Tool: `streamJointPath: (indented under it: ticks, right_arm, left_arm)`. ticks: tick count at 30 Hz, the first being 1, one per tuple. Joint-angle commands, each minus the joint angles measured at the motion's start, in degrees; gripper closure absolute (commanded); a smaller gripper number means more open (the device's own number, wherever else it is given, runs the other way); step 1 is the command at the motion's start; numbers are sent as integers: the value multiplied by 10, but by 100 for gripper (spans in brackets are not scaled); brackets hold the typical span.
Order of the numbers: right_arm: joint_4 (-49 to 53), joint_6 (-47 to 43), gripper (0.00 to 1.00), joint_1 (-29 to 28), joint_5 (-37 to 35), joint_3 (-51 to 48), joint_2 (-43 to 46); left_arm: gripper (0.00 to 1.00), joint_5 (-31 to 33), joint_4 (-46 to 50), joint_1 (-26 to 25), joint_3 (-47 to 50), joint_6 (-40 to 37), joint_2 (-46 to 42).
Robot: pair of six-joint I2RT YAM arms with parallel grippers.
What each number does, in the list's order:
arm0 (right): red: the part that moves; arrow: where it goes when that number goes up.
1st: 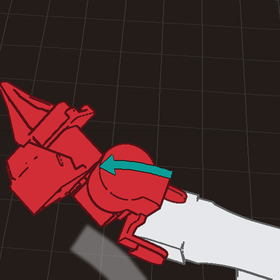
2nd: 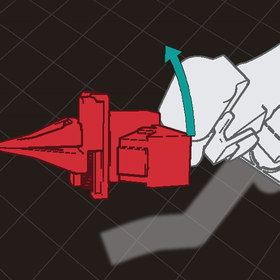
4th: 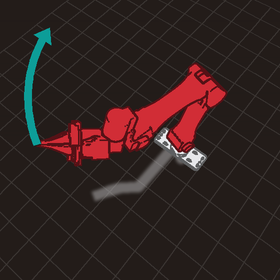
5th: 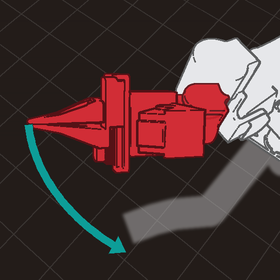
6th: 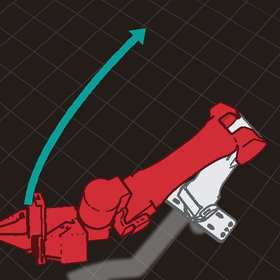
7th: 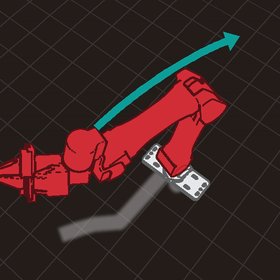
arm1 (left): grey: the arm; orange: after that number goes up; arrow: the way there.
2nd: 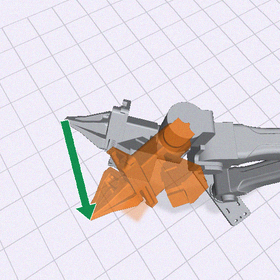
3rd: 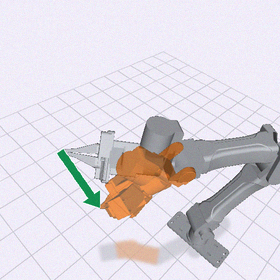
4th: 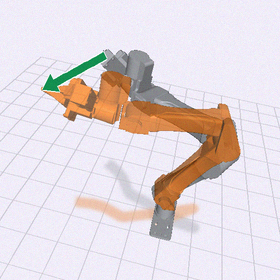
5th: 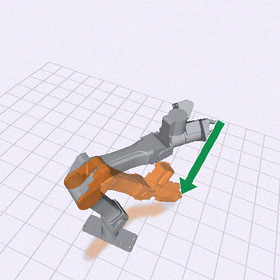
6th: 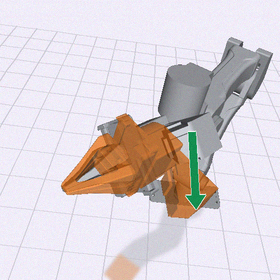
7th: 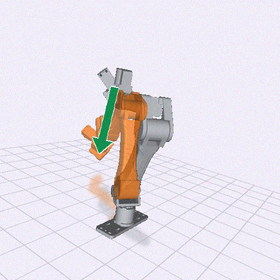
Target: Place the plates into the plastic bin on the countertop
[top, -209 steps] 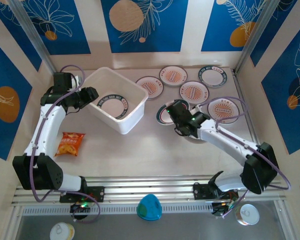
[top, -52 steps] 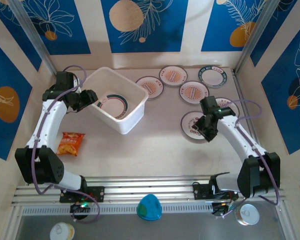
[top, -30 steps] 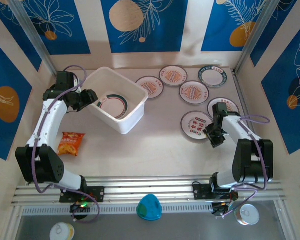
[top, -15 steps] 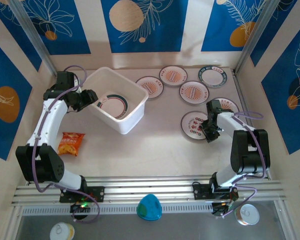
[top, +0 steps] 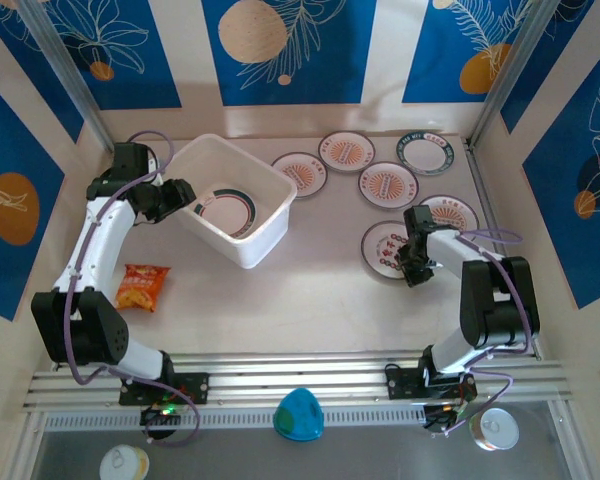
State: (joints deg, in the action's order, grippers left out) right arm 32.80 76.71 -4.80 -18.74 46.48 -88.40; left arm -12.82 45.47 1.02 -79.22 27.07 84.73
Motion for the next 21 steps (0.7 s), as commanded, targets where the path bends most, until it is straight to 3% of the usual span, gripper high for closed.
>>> streamJointPath:
  ticks: [1,10,14,21]
  right_arm:
    - [9,24,62,-9,-19,-28,-11]
    - [11,40,76,-21,-36,-36,3]
    - [18,45,88,-26,-41,-39,9]
    - [42,59,94,-41,-61,-46,48]
  left_arm:
    - [44,2,7,5,-11,3,2]
    - [44,0,6,5,-11,5,1]
    - [44,-3,5,4,-10,5,-2]
    - [44,-4,0,5,-3,6,-12]
